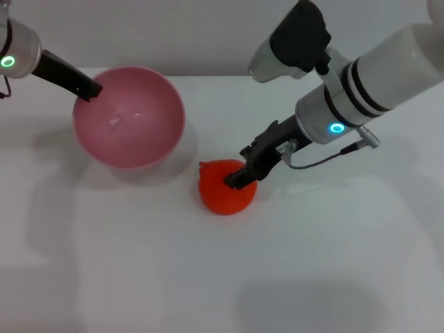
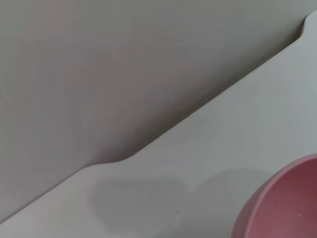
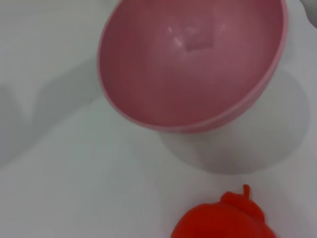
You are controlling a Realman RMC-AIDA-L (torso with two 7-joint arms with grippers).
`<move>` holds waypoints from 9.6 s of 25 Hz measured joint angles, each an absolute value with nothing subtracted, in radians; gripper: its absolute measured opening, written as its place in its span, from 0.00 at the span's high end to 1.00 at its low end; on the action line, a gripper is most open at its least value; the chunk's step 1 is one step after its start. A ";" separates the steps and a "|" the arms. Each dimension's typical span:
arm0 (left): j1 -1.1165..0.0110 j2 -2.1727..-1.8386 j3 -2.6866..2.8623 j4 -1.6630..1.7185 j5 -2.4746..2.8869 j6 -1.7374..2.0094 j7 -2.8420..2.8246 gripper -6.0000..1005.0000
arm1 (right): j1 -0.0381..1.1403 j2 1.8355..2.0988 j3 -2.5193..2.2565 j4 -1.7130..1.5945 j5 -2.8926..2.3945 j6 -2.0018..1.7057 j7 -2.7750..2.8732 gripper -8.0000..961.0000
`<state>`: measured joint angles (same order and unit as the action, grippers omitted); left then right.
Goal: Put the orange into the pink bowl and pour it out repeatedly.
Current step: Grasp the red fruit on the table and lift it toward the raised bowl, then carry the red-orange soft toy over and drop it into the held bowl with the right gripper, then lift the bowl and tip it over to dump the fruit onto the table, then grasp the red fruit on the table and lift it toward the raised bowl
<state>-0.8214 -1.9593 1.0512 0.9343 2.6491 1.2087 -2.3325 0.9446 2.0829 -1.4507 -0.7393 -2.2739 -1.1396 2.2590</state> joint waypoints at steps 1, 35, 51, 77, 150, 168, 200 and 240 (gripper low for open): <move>-0.821 -1.961 1.054 0.934 2.649 1.209 -2.333 0.95 | 0.941 2.083 -1.451 -0.735 -2.269 -1.132 2.259 0.29; -0.821 -1.976 1.088 0.939 2.660 1.210 -2.324 0.95 | 0.908 2.084 -1.466 -0.613 -2.143 -0.993 2.266 0.46; -0.823 -1.975 1.087 0.959 2.662 1.212 -2.324 0.95 | 0.724 2.067 -1.420 -0.897 -2.172 -1.000 2.304 0.92; -0.876 -2.035 1.127 0.961 2.663 1.211 -2.322 0.95 | 0.651 2.080 -1.464 -1.472 -2.211 -1.060 2.322 0.93; -0.596 -2.064 1.722 1.084 2.333 0.471 -2.265 0.95 | 0.267 2.077 -1.326 -0.607 0.032 -1.517 0.489 0.37; -0.423 -2.069 2.084 1.123 2.456 -0.219 -2.124 0.95 | 0.293 2.071 -1.328 -0.606 0.035 -1.485 0.490 0.38; -0.394 -2.068 2.339 0.977 2.454 -0.816 -1.743 0.95 | 0.367 2.072 -1.336 -0.571 0.028 -1.469 0.490 0.39; -0.899 -2.052 1.266 0.927 2.393 0.981 -2.350 0.95 | 0.415 2.057 -1.327 -0.496 -0.114 -1.410 0.698 0.41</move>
<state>-0.8991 -2.0519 1.2655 0.9269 2.3931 0.9806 -2.3502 0.4151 2.0567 -1.3266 -0.4963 -0.1140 -1.4103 0.6977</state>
